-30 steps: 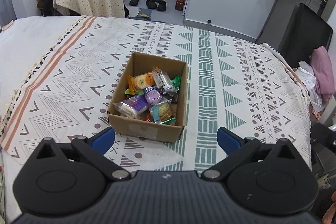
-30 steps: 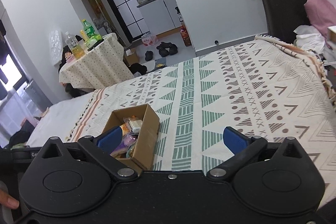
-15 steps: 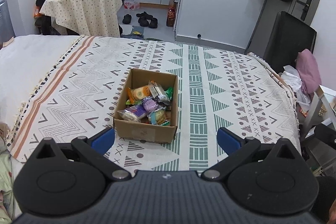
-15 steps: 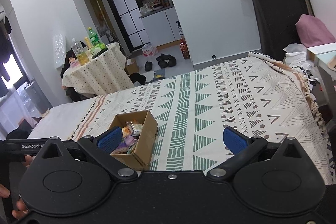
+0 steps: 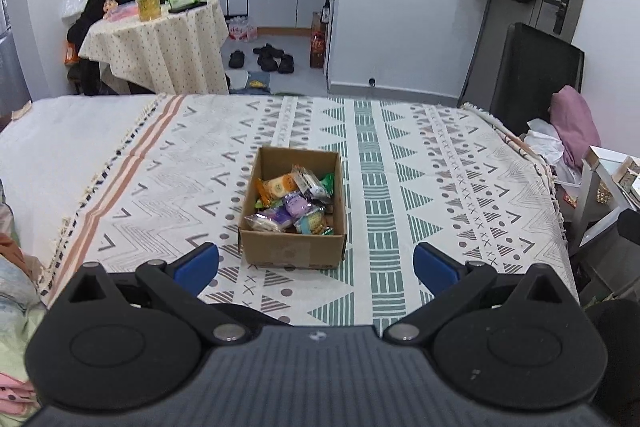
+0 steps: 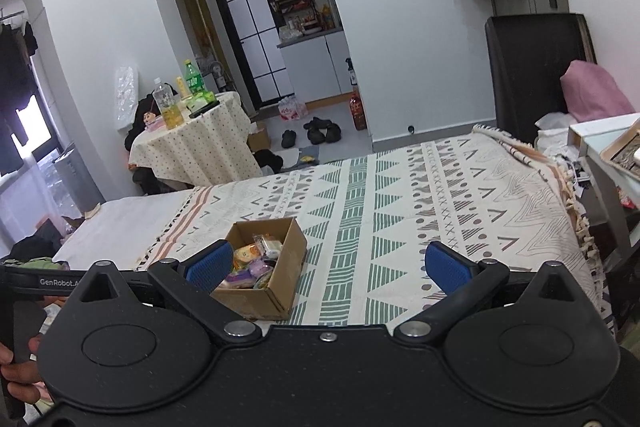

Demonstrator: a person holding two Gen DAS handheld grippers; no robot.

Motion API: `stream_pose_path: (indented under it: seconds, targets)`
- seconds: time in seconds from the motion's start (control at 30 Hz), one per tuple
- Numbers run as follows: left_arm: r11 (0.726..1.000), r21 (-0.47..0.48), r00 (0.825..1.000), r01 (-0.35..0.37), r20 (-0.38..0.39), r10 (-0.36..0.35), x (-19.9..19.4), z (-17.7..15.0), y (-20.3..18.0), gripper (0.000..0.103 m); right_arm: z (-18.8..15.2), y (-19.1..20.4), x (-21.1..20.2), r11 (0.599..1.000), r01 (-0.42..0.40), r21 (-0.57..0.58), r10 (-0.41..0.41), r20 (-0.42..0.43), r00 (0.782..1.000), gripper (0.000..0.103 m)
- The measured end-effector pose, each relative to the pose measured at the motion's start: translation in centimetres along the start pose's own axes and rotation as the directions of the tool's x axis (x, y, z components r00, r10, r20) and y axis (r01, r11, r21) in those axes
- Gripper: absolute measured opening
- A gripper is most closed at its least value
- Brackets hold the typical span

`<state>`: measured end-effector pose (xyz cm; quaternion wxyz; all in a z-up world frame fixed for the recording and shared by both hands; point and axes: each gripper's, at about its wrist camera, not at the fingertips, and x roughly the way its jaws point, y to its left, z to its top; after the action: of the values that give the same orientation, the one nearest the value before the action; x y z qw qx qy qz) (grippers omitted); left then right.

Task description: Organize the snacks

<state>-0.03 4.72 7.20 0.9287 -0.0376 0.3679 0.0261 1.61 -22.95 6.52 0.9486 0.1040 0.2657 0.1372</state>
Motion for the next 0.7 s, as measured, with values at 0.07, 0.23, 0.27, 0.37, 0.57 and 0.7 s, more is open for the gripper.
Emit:
stream_pose_path:
  seconds: [0.07,0.23,0.27,0.37,0.57,0.7]
  targets:
    - [1.000,0.005,1.000,0.004,0.014,-0.004,-0.8,-0.2,0.1,0.103,-0.1,0.2,-0.6,1.000,0.002,-0.001,-0.002,0.008,1.000,0.103]
    - [1.000,0.010,0.999,0.004,0.043,-0.004,-2.3,-0.8,0.7,0.103,-0.5,0.7,-1.6,1.000,0.012,-0.003,-0.011,0.011,1.000,0.103]
    - [1.000,0.006,0.999,0.010,0.041,-0.011,-2.4,-0.9,0.9,0.103,-0.6,0.8,-1.7,1.000,0.014,-0.002,-0.014,0.012,1.000,0.103]
    - [1.000,0.009,0.999,0.002,0.050,-0.003,-2.9,-1.4,1.4,0.103,-1.0,1.1,-2.2,1.000,0.019,-0.001,-0.019,0.018,1.000,0.103]
    - [1.000,0.022,0.999,-0.008,0.041,0.007,-3.1,-2.5,2.4,0.103,-1.9,1.2,-2.6,1.000,0.027,0.001,-0.027,0.006,1.000,0.103]
    - [0.999,0.032,0.999,-0.012,0.034,0.011,-2.9,-3.1,2.5,0.103,-2.4,1.6,-2.2,1.000,0.028,-0.012,-0.028,-0.017,0.999,0.103]
